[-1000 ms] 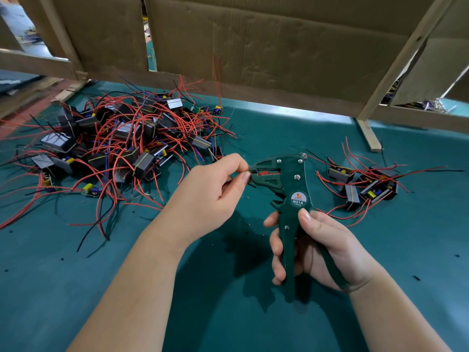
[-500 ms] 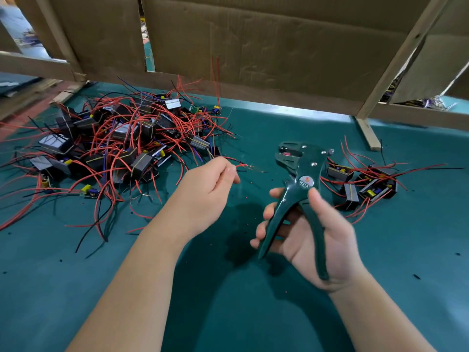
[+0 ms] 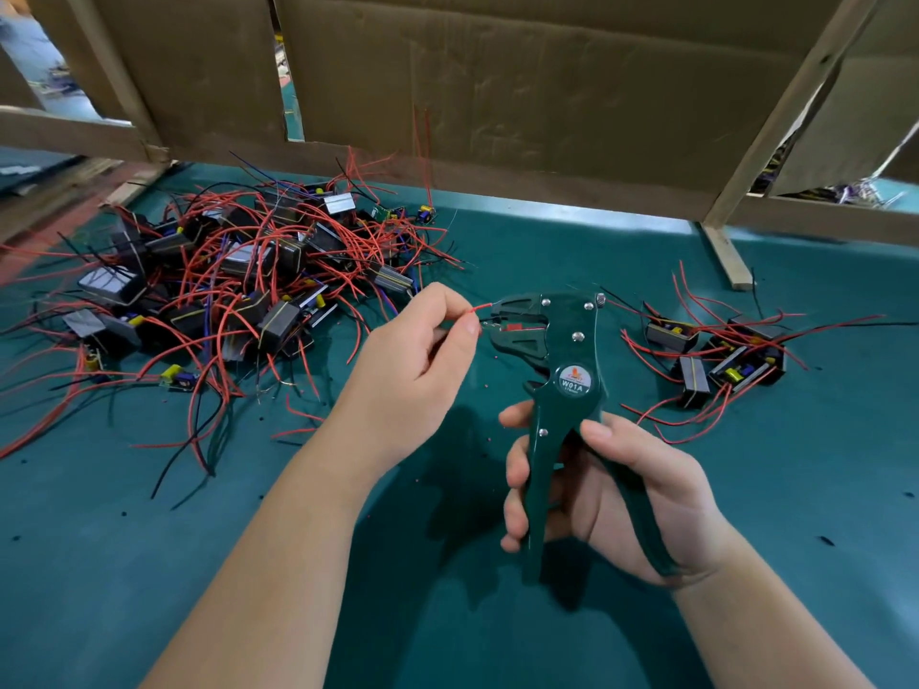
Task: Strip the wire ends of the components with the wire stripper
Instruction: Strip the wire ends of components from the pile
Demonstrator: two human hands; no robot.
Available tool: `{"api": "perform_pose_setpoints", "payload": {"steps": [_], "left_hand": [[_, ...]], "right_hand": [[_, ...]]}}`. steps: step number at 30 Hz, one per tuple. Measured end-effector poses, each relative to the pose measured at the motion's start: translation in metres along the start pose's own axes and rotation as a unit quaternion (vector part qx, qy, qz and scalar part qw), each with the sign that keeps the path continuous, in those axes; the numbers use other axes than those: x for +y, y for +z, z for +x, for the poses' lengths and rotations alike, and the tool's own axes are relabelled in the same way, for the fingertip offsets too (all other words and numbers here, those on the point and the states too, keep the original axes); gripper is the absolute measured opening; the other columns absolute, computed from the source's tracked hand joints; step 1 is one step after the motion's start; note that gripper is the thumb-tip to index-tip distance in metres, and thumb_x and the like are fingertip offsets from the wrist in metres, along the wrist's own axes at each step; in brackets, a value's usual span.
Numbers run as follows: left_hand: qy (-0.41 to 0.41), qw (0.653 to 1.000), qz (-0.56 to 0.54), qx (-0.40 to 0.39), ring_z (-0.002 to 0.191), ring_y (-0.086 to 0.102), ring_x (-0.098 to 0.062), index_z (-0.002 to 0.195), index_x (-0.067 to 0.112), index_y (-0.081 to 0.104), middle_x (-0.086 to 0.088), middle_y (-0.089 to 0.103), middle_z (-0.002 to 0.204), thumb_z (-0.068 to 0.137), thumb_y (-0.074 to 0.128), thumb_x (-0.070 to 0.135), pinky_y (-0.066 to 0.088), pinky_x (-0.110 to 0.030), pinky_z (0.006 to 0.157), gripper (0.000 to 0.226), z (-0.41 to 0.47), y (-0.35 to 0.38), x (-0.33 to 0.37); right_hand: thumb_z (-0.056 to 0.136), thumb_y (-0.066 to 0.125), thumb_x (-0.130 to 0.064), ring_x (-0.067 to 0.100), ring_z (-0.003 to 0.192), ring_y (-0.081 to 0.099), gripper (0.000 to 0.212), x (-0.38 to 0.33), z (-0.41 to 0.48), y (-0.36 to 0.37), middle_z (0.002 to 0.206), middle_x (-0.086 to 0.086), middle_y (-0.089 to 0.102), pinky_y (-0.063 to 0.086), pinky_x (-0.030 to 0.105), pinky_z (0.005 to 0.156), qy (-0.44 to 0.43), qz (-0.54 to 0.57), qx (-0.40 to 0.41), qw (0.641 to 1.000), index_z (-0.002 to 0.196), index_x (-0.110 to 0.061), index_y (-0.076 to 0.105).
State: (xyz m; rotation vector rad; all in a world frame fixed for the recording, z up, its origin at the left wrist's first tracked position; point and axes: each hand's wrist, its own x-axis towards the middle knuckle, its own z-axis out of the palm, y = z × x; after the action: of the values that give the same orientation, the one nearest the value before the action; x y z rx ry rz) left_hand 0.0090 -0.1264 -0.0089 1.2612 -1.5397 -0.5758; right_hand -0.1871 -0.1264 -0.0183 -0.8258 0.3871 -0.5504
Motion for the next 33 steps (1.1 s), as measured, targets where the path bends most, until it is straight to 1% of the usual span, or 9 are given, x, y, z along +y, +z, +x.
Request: {"api": "perform_pose_setpoints", "payload": {"steps": [3,6,14,20,24,28,30,33], "left_hand": [[0.007,1.0,0.005,-0.013,0.045,0.027,-0.007,0.082,0.027,0.048,0.01,0.035,0.048,0.096,0.045,0.029,0.023,-0.018,0.044,0.015,0.0,0.0,-0.002],[0.01,1.0,0.008,-0.02,0.046,0.026,-0.008,0.083,0.027,0.05,0.008,0.035,0.05,0.095,0.046,0.03,0.024,-0.021,0.045,0.013,0.0,0.0,-0.004],[0.008,1.0,0.0,-0.019,0.043,0.026,-0.007,0.081,0.024,0.053,0.01,0.036,0.045,0.092,0.049,0.026,0.023,-0.016,0.044,0.013,0.0,-0.004,-0.001],[0.012,1.0,0.011,-0.019,0.043,0.028,-0.006,0.08,0.022,0.056,0.011,0.039,0.047,0.092,0.052,0.026,0.023,-0.013,0.045,0.012,0.0,-0.006,-0.001],[0.008,1.0,0.005,-0.021,0.045,0.027,-0.007,0.078,0.022,0.056,0.009,0.037,0.048,0.09,0.054,0.026,0.024,-0.016,0.046,0.012,0.0,-0.007,-0.001],[-0.014,0.999,-0.037,-0.011,0.047,0.028,-0.009,0.073,0.019,0.058,0.002,0.039,0.051,0.085,0.058,0.023,0.025,-0.02,0.045,0.013,0.001,-0.007,-0.001],[-0.022,0.998,-0.051,-0.007,0.048,0.03,-0.01,0.07,0.016,0.058,0.004,0.039,0.052,0.082,0.059,0.022,0.026,-0.021,0.045,0.013,0.001,-0.008,-0.001],[-0.032,0.998,-0.06,-0.008,0.048,0.029,-0.01,0.069,0.017,0.059,0.007,0.038,0.051,0.079,0.061,0.022,0.026,-0.02,0.045,0.011,0.002,-0.011,-0.002]], "right_hand": [[0.075,0.078,-0.031,0.04,0.071,0.06,0.055,-0.002,0.0,0.0,0.088,0.023,0.059,0.051,0.055,0.071,0.0,-0.004,0.001,1.0,0.116,0.001,0.06],[0.075,0.078,-0.031,0.039,0.07,0.06,0.054,-0.003,-0.001,-0.001,0.088,0.023,0.059,0.052,0.054,0.07,0.005,-0.007,0.002,1.0,0.115,0.0,0.061],[0.078,0.076,-0.032,0.039,0.068,0.06,0.049,-0.002,-0.002,-0.003,0.087,0.023,0.059,0.052,0.053,0.069,0.008,-0.015,0.001,1.0,0.114,-0.001,0.062],[0.076,0.077,-0.032,0.039,0.067,0.061,0.049,-0.004,-0.002,-0.005,0.085,0.023,0.06,0.053,0.053,0.068,0.012,-0.023,0.003,1.0,0.112,-0.002,0.063],[0.078,0.076,-0.032,0.04,0.067,0.061,0.047,-0.005,-0.004,-0.006,0.085,0.023,0.06,0.053,0.053,0.068,0.018,-0.022,-0.005,1.0,0.112,-0.003,0.063],[0.08,0.073,-0.031,0.039,0.068,0.061,0.045,-0.006,-0.005,-0.007,0.086,0.023,0.06,0.054,0.054,0.07,0.03,-0.019,-0.02,0.999,0.114,-0.002,0.062],[0.081,0.073,-0.03,0.039,0.068,0.061,0.045,-0.007,-0.005,-0.008,0.086,0.023,0.06,0.053,0.055,0.07,0.036,-0.018,-0.027,0.999,0.114,-0.002,0.062],[0.082,0.071,-0.03,0.038,0.069,0.062,0.045,-0.007,-0.005,-0.009,0.087,0.022,0.06,0.053,0.054,0.071,0.044,-0.018,-0.038,0.998,0.115,-0.001,0.061]]}}
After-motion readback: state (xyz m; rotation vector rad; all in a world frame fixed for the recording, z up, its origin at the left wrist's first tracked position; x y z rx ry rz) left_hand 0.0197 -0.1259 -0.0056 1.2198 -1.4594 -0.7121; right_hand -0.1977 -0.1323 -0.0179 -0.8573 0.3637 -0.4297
